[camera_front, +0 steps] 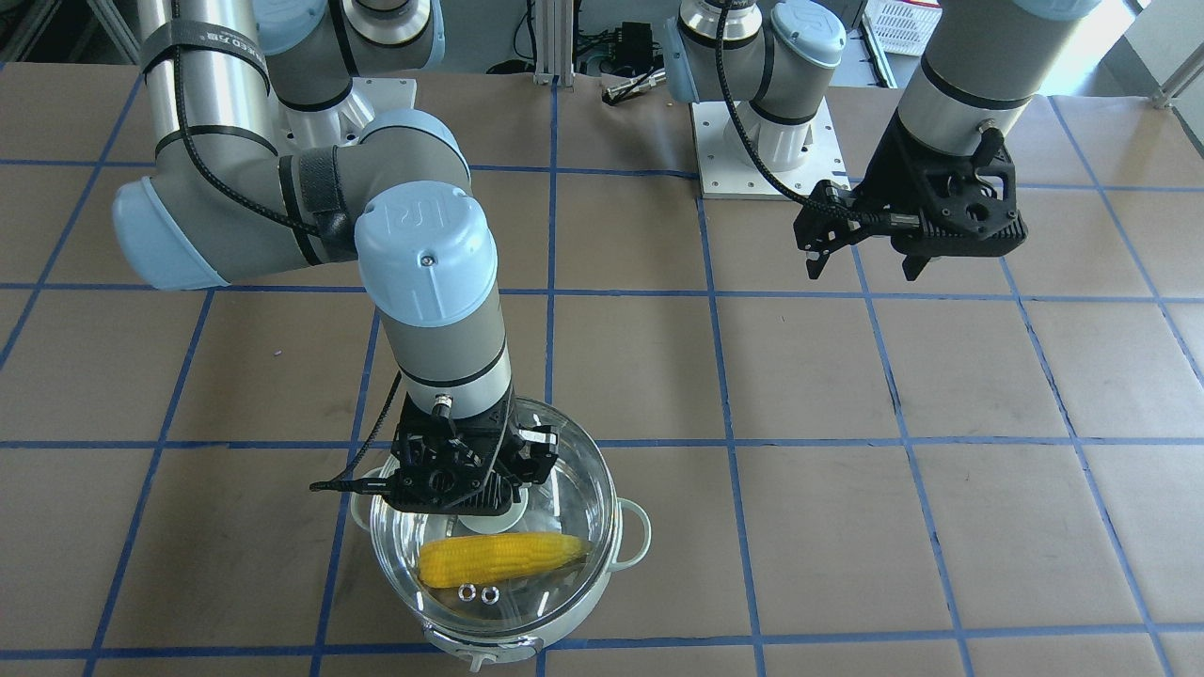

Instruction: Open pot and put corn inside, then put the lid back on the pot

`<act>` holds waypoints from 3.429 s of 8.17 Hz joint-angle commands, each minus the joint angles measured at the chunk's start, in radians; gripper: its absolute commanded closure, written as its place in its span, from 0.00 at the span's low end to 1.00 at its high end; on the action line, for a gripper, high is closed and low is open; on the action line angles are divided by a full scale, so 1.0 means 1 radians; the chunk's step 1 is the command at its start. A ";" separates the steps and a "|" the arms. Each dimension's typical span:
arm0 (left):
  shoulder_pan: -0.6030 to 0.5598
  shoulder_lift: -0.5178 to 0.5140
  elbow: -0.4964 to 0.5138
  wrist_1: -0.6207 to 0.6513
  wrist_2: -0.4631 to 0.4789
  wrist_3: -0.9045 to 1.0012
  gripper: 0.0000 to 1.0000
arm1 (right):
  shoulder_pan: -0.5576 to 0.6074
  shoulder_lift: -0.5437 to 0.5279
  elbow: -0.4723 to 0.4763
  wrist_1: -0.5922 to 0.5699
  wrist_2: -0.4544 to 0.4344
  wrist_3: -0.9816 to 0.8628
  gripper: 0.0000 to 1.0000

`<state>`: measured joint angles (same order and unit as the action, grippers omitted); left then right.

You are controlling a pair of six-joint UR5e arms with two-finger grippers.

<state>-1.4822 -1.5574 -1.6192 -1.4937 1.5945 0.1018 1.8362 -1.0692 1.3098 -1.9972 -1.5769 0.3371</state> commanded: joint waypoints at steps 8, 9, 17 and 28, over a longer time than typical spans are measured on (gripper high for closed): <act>-0.001 0.007 -0.011 0.001 -0.001 0.003 0.00 | 0.012 0.005 0.002 -0.006 0.000 0.004 0.79; -0.001 0.007 -0.011 0.001 -0.002 0.003 0.00 | 0.012 0.005 0.002 -0.015 -0.002 -0.001 0.79; -0.001 -0.007 -0.013 0.001 -0.034 0.001 0.00 | 0.012 0.011 0.005 -0.037 -0.003 -0.033 0.79; -0.001 0.005 -0.011 0.001 -0.030 0.001 0.00 | -0.003 -0.146 0.019 0.107 0.002 -0.024 0.00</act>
<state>-1.4833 -1.5547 -1.6308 -1.4924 1.5636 0.1028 1.8456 -1.1137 1.3256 -1.9988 -1.5772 0.3249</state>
